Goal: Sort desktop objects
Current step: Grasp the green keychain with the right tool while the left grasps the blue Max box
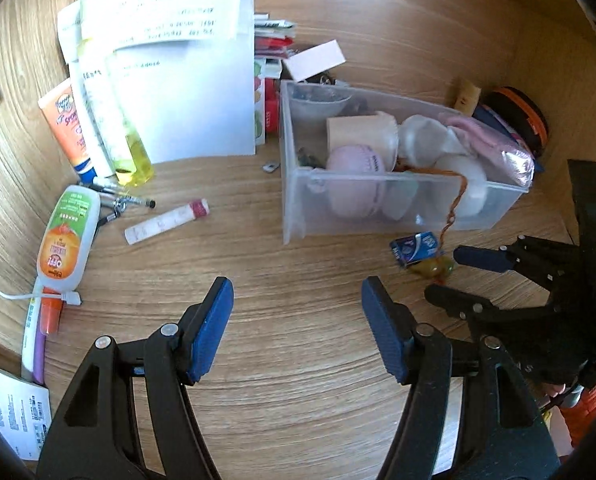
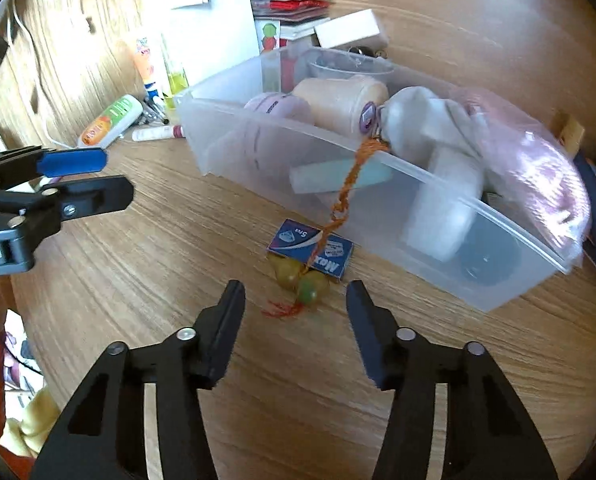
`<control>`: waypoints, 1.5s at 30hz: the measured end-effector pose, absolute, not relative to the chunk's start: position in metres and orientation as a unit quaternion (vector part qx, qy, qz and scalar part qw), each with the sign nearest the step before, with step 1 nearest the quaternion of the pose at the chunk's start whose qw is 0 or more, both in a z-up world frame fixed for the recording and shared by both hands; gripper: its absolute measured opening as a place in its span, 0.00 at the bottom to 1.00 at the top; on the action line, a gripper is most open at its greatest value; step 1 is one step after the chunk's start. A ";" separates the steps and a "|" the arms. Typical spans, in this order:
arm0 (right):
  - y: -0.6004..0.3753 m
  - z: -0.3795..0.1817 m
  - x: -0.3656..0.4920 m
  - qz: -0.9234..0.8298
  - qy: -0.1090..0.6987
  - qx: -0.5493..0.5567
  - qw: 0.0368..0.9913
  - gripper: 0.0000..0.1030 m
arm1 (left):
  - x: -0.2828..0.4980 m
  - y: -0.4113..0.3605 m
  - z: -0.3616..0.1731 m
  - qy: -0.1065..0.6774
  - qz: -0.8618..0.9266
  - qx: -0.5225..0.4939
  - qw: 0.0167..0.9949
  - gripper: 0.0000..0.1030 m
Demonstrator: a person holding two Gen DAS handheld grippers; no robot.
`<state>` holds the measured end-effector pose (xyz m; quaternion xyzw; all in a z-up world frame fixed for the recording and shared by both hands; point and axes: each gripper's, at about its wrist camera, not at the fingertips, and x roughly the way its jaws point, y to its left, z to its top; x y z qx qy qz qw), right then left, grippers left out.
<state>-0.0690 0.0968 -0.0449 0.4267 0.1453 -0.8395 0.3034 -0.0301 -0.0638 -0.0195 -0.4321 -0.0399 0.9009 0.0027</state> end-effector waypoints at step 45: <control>0.198 -0.025 -0.071 -0.861 0.060 0.381 0.330 0.17 | -0.114 0.053 -0.061 0.022 0.866 -0.496 0.053 0.51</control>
